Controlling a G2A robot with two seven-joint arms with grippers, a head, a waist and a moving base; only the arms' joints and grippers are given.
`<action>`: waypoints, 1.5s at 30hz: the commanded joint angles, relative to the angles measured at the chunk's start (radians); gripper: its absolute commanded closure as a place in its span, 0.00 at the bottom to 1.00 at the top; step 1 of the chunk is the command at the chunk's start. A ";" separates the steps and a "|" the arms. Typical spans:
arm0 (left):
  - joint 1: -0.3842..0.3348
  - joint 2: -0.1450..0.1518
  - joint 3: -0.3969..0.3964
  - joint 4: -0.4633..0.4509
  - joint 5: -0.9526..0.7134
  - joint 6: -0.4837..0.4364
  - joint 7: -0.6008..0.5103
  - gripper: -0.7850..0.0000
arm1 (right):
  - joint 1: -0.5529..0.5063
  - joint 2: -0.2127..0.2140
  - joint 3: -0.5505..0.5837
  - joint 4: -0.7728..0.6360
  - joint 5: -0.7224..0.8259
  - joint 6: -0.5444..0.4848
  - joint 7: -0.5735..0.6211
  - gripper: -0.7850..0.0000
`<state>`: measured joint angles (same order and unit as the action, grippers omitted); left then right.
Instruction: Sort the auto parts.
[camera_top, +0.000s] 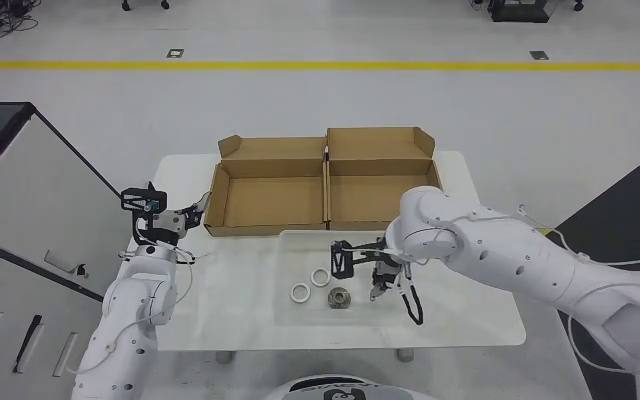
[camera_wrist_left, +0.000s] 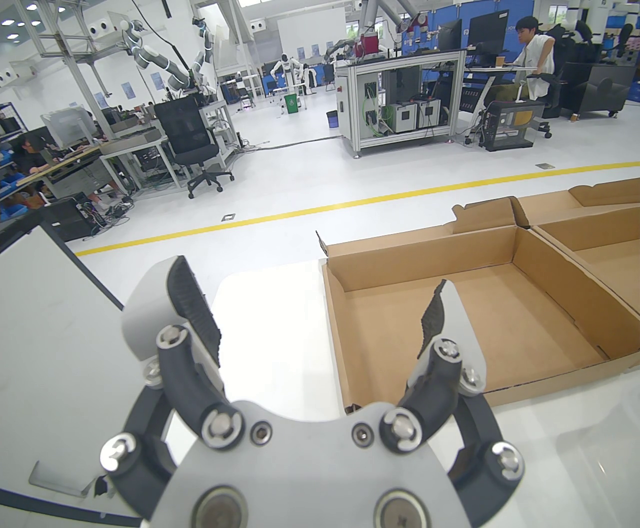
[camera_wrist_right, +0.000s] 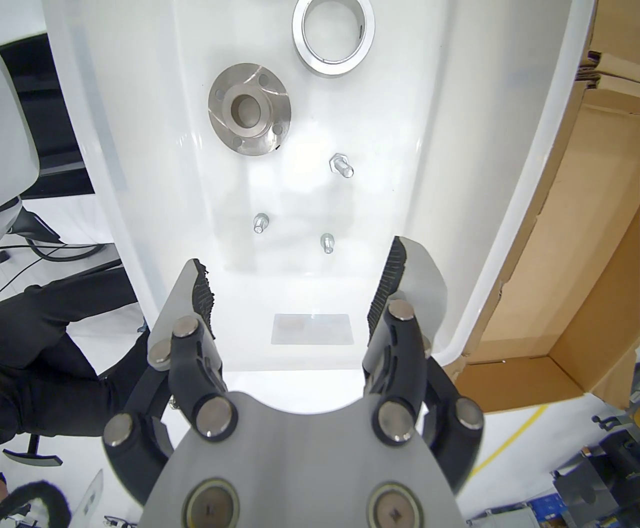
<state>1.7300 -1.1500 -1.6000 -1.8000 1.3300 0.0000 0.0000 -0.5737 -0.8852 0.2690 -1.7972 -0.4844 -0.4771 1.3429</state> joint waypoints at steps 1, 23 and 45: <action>0.000 0.000 0.000 0.000 0.000 0.000 0.000 0.00 | 0.001 -0.006 -0.010 0.009 0.001 0.005 0.005 0.27; 0.000 0.000 0.000 0.000 0.000 0.000 0.000 0.00 | 0.014 -0.050 -0.099 0.081 0.025 0.009 0.009 0.53; 0.000 0.000 0.000 0.000 0.000 0.000 0.000 0.00 | -0.031 -0.097 -0.099 0.124 -0.015 0.051 0.051 0.54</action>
<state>1.7300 -1.1500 -1.6000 -1.8000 1.3300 0.0000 0.0000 -0.6022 -0.9819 0.1700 -1.6753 -0.4978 -0.4259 1.3943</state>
